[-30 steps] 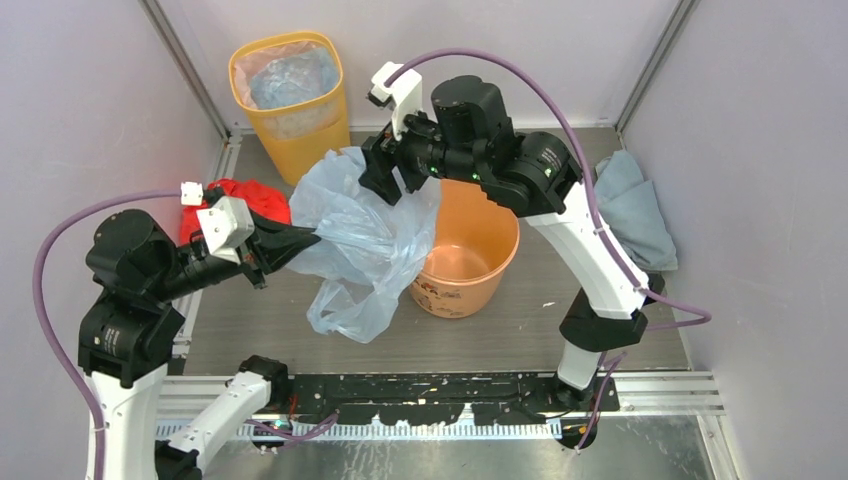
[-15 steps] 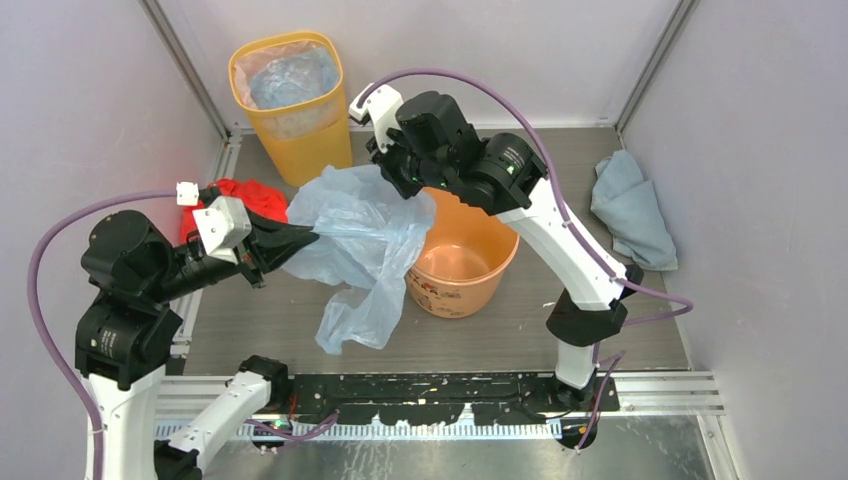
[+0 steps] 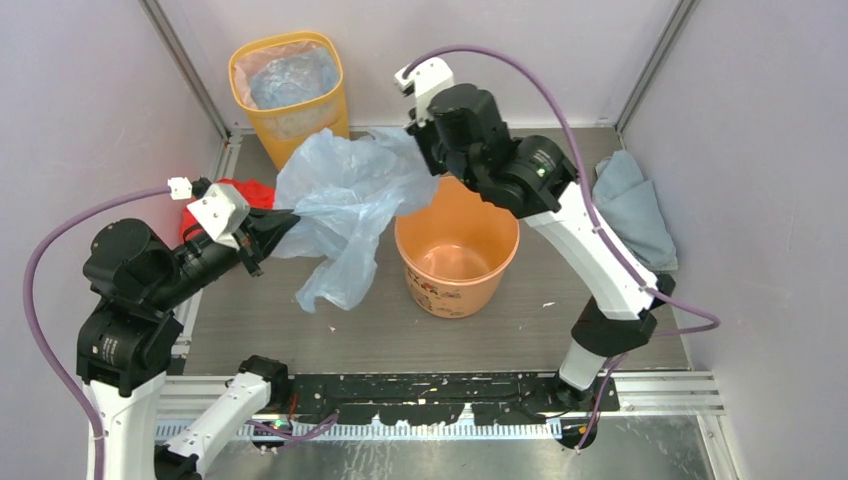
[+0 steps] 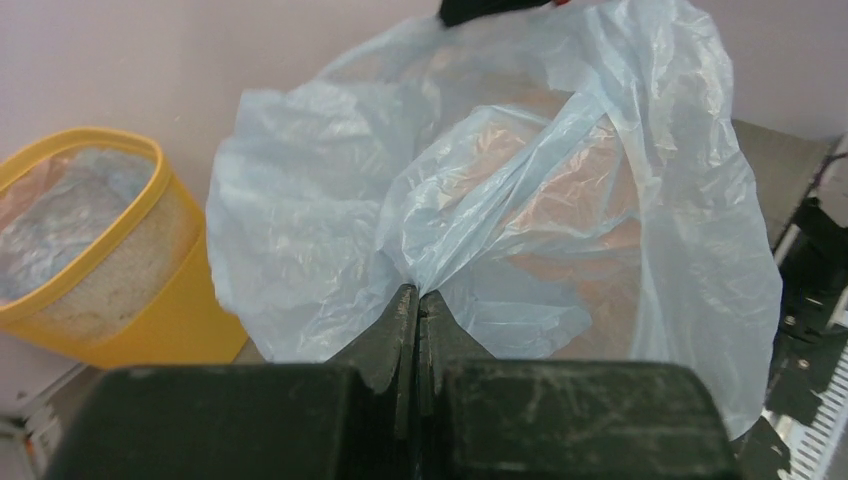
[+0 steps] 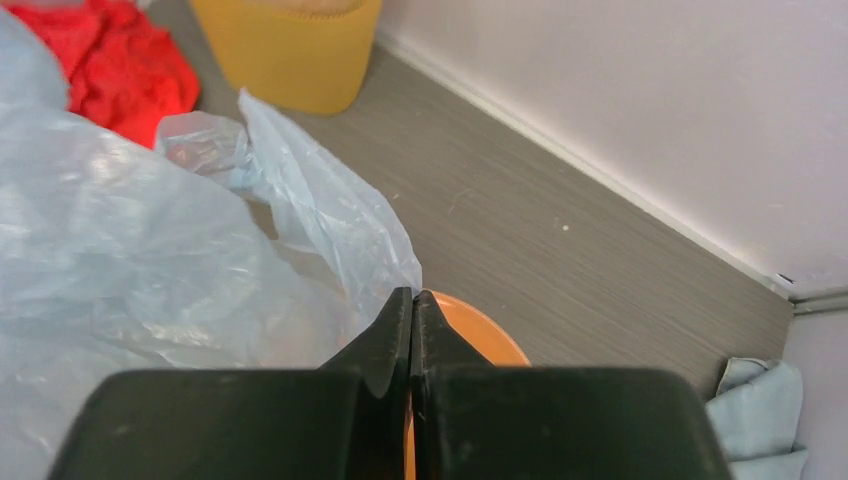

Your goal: Put the trash bags into the trash bin

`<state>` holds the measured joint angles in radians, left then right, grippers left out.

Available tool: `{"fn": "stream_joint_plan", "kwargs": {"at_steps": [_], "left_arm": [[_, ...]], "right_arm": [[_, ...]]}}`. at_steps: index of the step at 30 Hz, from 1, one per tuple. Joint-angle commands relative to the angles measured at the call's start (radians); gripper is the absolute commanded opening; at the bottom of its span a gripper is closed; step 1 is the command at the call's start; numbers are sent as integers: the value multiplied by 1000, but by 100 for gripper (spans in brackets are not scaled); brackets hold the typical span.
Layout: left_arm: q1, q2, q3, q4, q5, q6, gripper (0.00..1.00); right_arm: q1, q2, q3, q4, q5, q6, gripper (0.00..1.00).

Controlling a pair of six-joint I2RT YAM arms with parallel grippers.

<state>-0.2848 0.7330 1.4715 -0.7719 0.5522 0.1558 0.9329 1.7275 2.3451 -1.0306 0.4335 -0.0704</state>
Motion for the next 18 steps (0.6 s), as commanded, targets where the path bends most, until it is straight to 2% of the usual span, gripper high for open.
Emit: {"fn": "stream_joint_plan", "kwargs": {"at_steps": [1, 6, 11, 18], "left_arm": [[6, -3, -3, 34, -192, -23, 0], [6, 13, -8, 54, -370, -50, 0], [6, 2, -34, 139, -502, -101, 0], [6, 3, -17, 243, -478, -181, 0]], "right_arm": [[-41, -139, -51, 154, 94, 54, 1], [-81, -240, -136, 223, 70, 107, 1], [-84, -272, -142, 197, 40, 129, 1], [-84, -279, -167, 124, -52, 158, 1]]}}
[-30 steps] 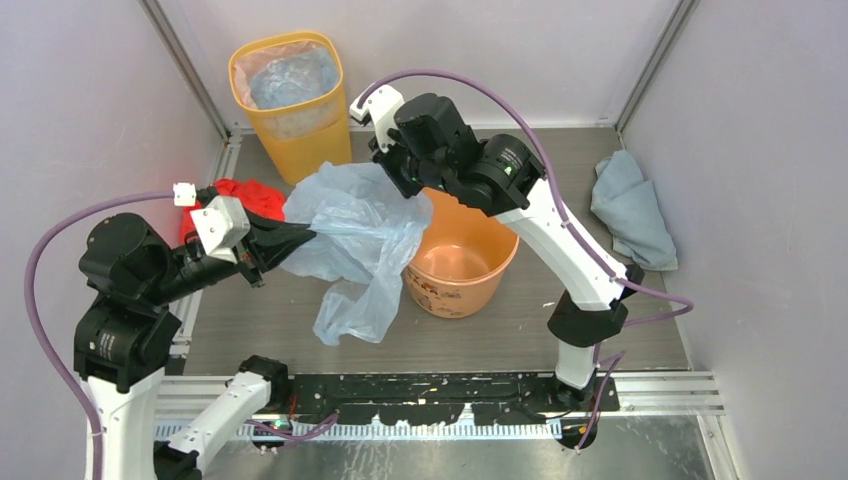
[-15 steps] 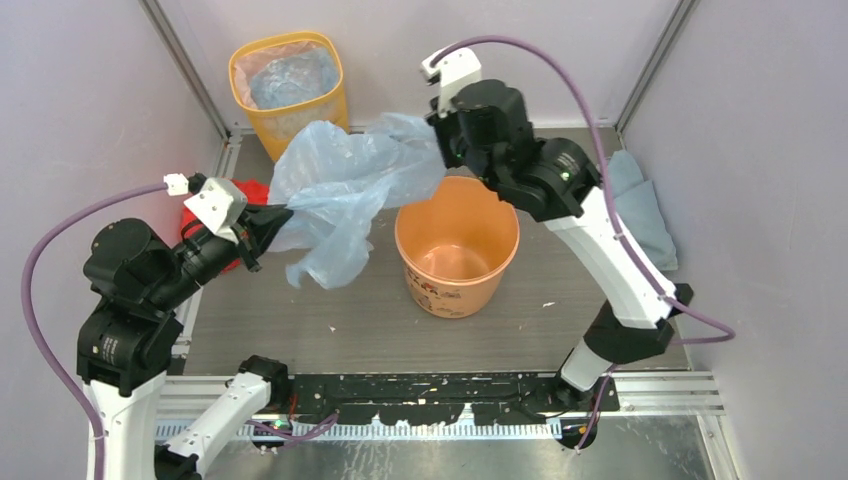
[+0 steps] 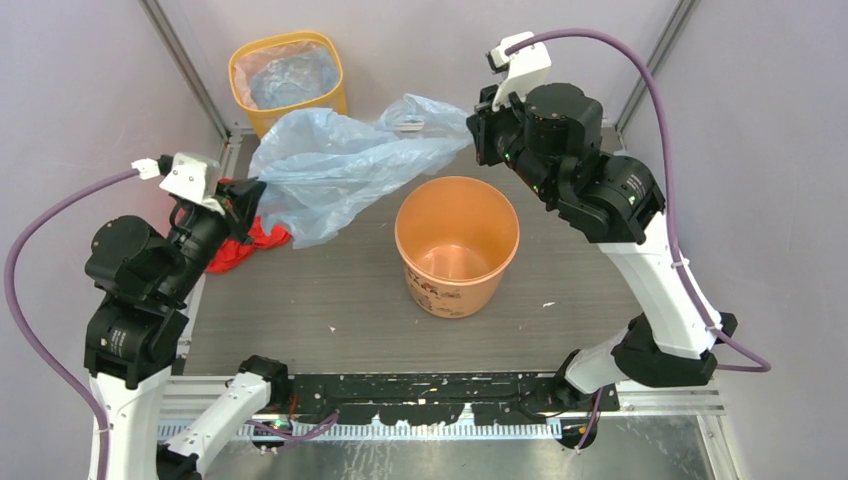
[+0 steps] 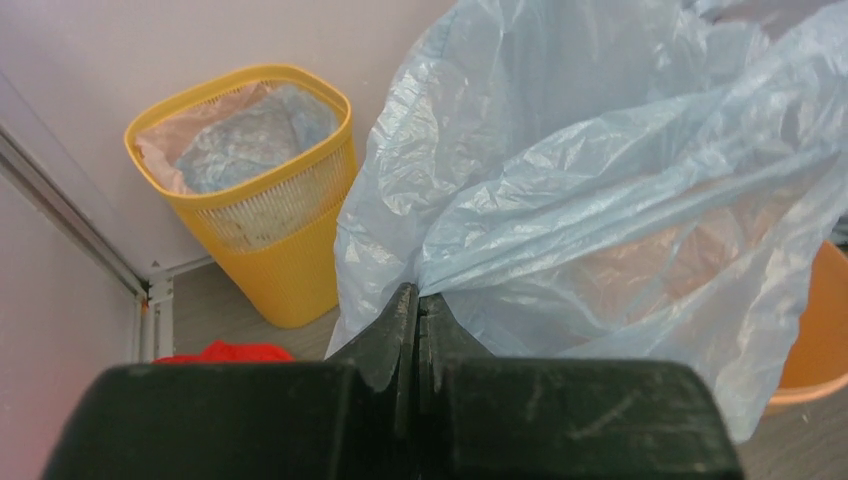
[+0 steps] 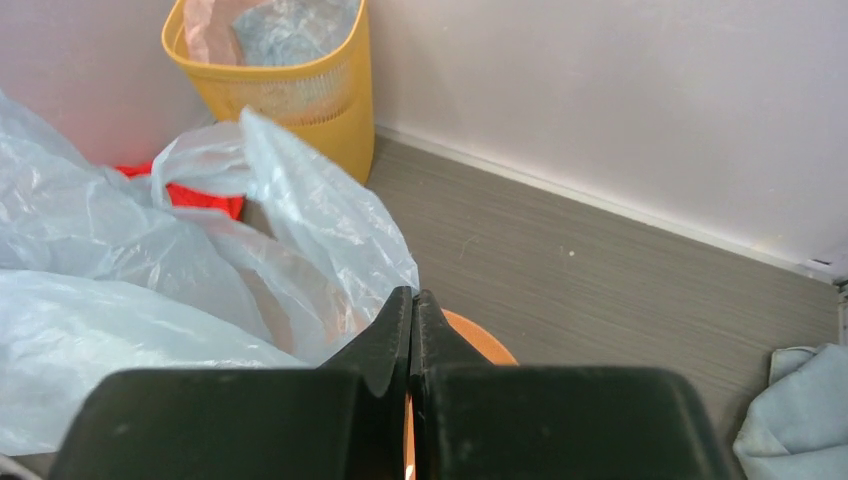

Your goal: Put the trash bags into the trash bin

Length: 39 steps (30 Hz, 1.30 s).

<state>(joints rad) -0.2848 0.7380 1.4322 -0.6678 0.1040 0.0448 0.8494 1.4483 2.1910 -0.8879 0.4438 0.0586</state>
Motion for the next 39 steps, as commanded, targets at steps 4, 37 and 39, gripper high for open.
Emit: {"fn": "stream_joint_plan", "kwargs": {"at_steps": [4, 37, 39], "left_arm": [[6, 18, 51, 217, 47, -122, 0], [6, -18, -138, 291, 86, -277, 30], [6, -24, -122, 260, 69, -275, 32]], "right_arm": [[0, 2, -50, -67, -208, 65, 1], [7, -220, -429, 606, -210, 19, 1], [8, -195, -415, 627, -208, 15, 1]]}}
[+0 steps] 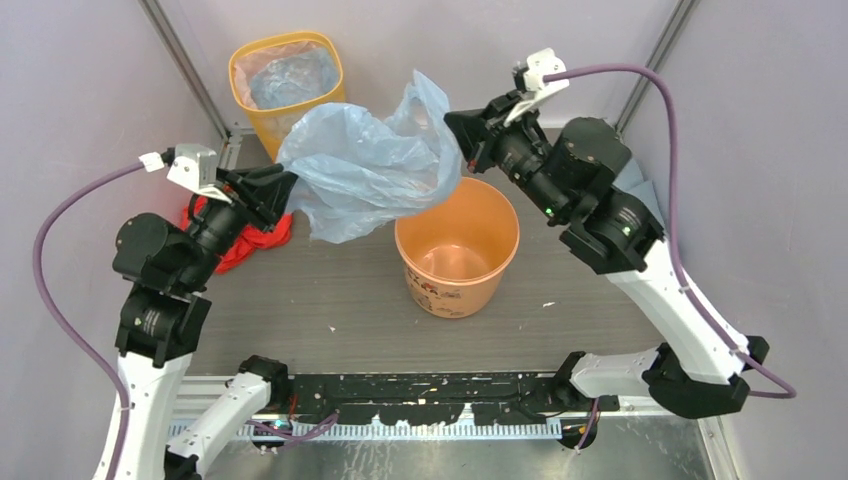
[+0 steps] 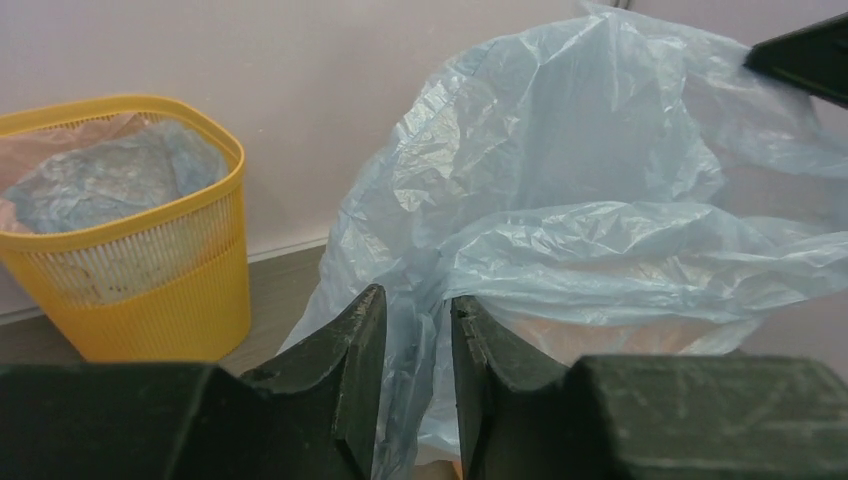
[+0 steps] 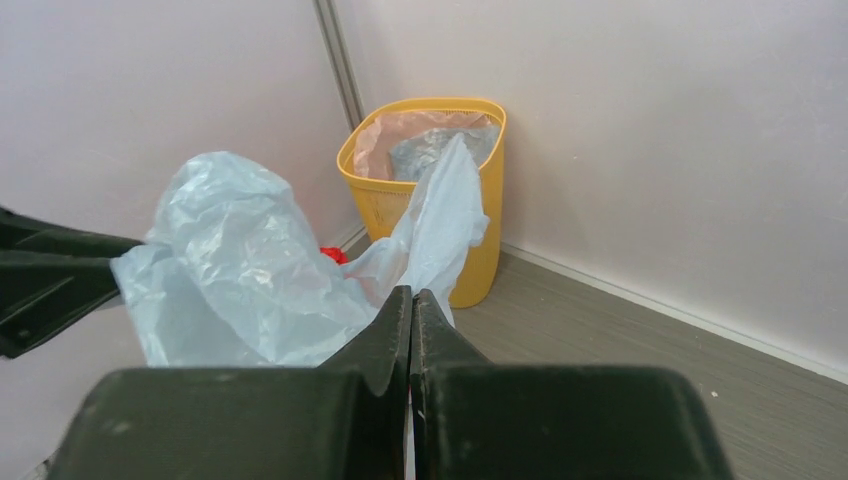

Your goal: Put the trash bags into the trash bin

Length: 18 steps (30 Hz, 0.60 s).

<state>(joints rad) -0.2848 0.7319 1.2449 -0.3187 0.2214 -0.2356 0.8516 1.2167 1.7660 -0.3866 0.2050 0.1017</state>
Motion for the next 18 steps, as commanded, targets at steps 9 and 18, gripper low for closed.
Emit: {"fn": "stream_joint_plan", "kwargs": {"at_steps": [9, 18], "left_arm": [[6, 28, 228, -270, -50, 9, 72], [6, 70, 181, -325, 117, -171, 68]], "right_arm": [[4, 94, 59, 158, 11, -14, 1], [5, 63, 8, 158, 5, 5, 1]]}}
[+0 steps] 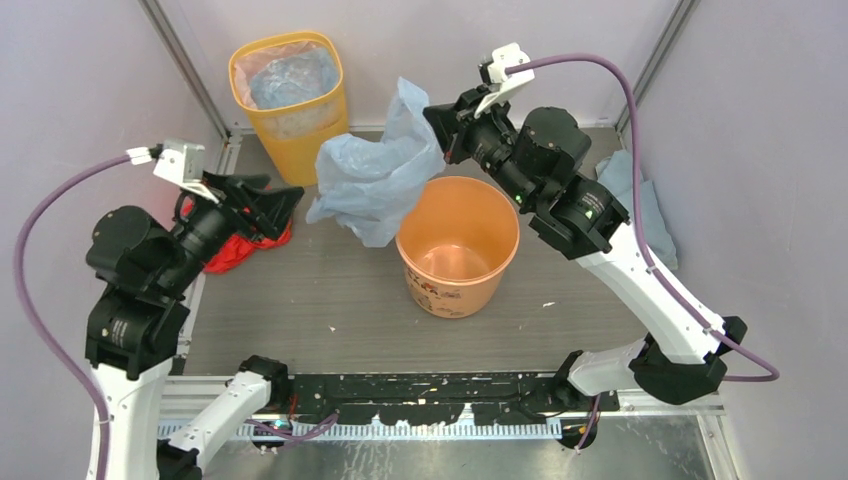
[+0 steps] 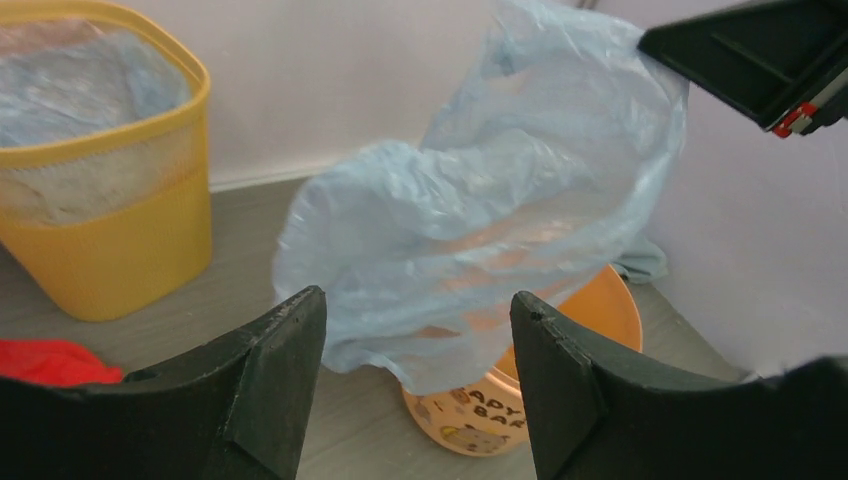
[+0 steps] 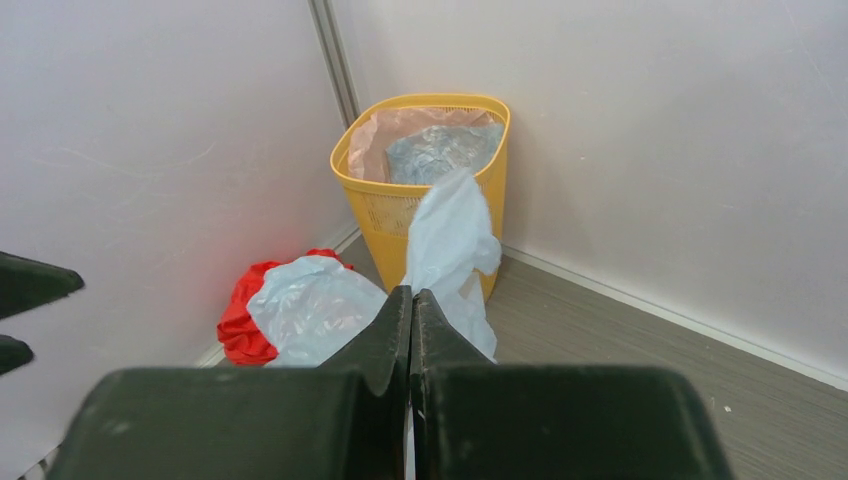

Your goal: Put the trash bags into the trash bin

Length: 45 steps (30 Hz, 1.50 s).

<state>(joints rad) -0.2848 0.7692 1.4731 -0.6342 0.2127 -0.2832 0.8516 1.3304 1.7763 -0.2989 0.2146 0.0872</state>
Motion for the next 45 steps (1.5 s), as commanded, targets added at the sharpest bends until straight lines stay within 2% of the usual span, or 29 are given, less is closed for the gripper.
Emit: {"fn": "stream_joint_plan", "kwargs": {"at_steps": [1, 5, 8, 9, 15, 25, 33, 45], "left_arm": [[6, 29, -90, 18, 151, -154, 68], [6, 29, -218, 103, 183, -229, 76], [6, 41, -226, 128, 147, -246, 98], [6, 52, -216, 125, 135, -256, 99], [6, 114, -136, 100, 86, -348, 100], [6, 100, -134, 147, 76, -482, 100], [6, 182, -134, 135, 157, -606, 100], [6, 172, -164, 92, 243, -596, 100]], "right_arm": [[6, -57, -15, 70, -5, 20, 1], [5, -82, -54, 69, -31, 29, 1], [4, -98, -79, 61, -65, 36, 1], [5, -108, -90, 60, -72, 40, 1], [5, -149, -150, 55, -106, 57, 1], [6, -200, -240, 46, -158, 82, 1], [7, -217, -265, 40, -155, 79, 1], [7, -214, -271, 47, -138, 59, 1]]}}
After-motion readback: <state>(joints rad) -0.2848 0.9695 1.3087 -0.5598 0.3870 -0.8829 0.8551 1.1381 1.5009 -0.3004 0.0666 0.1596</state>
